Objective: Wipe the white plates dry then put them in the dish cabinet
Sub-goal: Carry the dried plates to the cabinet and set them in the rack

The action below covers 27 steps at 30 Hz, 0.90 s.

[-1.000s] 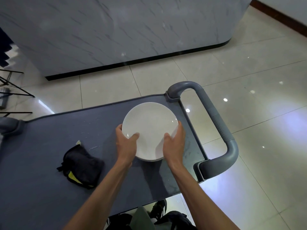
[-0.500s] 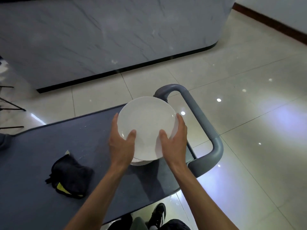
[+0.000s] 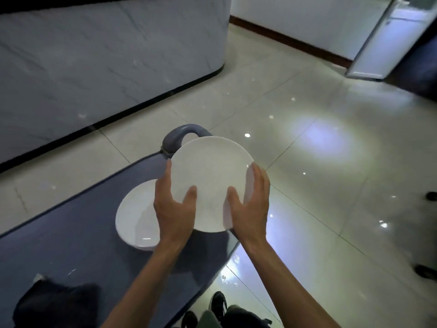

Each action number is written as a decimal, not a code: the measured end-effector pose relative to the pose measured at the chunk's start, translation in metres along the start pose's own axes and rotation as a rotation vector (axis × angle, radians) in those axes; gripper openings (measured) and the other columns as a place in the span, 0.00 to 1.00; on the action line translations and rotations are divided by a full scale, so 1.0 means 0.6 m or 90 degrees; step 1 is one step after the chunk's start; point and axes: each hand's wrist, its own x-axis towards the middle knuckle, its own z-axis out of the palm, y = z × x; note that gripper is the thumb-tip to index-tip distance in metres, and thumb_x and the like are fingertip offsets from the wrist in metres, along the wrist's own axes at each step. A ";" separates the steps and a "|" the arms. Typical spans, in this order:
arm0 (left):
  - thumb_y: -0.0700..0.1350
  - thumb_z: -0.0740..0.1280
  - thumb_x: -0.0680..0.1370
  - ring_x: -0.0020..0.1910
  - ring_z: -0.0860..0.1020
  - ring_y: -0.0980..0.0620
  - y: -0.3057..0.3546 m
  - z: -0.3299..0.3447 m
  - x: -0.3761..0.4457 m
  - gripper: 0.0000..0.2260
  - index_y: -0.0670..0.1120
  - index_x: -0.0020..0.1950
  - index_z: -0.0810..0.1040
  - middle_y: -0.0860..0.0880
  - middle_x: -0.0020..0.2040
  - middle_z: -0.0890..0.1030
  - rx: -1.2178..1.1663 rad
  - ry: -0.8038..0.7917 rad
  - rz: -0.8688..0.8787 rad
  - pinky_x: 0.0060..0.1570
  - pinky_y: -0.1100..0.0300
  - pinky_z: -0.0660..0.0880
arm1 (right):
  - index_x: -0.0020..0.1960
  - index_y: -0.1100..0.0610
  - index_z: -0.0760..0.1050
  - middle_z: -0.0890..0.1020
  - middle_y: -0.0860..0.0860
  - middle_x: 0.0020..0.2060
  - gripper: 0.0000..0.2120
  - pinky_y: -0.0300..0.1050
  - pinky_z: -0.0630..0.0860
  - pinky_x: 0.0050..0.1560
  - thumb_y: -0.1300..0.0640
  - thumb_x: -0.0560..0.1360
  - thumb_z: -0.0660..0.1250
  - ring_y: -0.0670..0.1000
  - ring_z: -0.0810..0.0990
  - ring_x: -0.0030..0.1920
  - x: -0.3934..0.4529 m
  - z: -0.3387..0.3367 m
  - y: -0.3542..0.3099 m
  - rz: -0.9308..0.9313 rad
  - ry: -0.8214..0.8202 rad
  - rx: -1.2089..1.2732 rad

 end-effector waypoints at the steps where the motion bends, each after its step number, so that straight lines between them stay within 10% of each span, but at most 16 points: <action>1: 0.47 0.71 0.77 0.64 0.64 0.74 0.005 0.011 -0.002 0.35 0.63 0.78 0.57 0.69 0.70 0.65 0.001 -0.024 0.011 0.59 0.74 0.60 | 0.77 0.43 0.58 0.61 0.38 0.75 0.34 0.40 0.63 0.71 0.56 0.77 0.70 0.41 0.61 0.74 -0.003 -0.015 0.005 0.005 0.013 -0.002; 6: 0.47 0.71 0.78 0.64 0.66 0.63 0.044 0.090 -0.031 0.34 0.60 0.79 0.58 0.56 0.72 0.69 -0.021 -0.133 0.047 0.59 0.68 0.64 | 0.79 0.47 0.59 0.60 0.37 0.76 0.33 0.20 0.57 0.65 0.58 0.78 0.69 0.32 0.59 0.73 -0.006 -0.103 0.042 0.062 0.103 -0.007; 13: 0.45 0.71 0.77 0.68 0.69 0.58 0.123 0.256 -0.076 0.34 0.59 0.79 0.60 0.57 0.72 0.68 -0.055 -0.276 0.080 0.62 0.66 0.68 | 0.80 0.47 0.59 0.59 0.31 0.74 0.33 0.17 0.57 0.60 0.59 0.79 0.68 0.25 0.57 0.69 0.028 -0.248 0.124 0.131 0.232 0.017; 20: 0.42 0.71 0.75 0.62 0.68 0.77 0.231 0.489 -0.170 0.35 0.63 0.77 0.62 0.80 0.61 0.66 -0.152 -0.396 0.073 0.49 0.83 0.66 | 0.79 0.45 0.60 0.61 0.32 0.73 0.33 0.16 0.59 0.58 0.59 0.78 0.69 0.24 0.59 0.67 0.092 -0.464 0.226 0.177 0.367 0.030; 27: 0.41 0.71 0.75 0.65 0.67 0.75 0.343 0.678 -0.300 0.33 0.61 0.77 0.64 0.72 0.66 0.69 -0.227 -0.516 0.089 0.53 0.83 0.65 | 0.79 0.48 0.59 0.60 0.33 0.73 0.33 0.18 0.59 0.61 0.59 0.78 0.69 0.24 0.59 0.67 0.109 -0.673 0.309 0.198 0.472 -0.001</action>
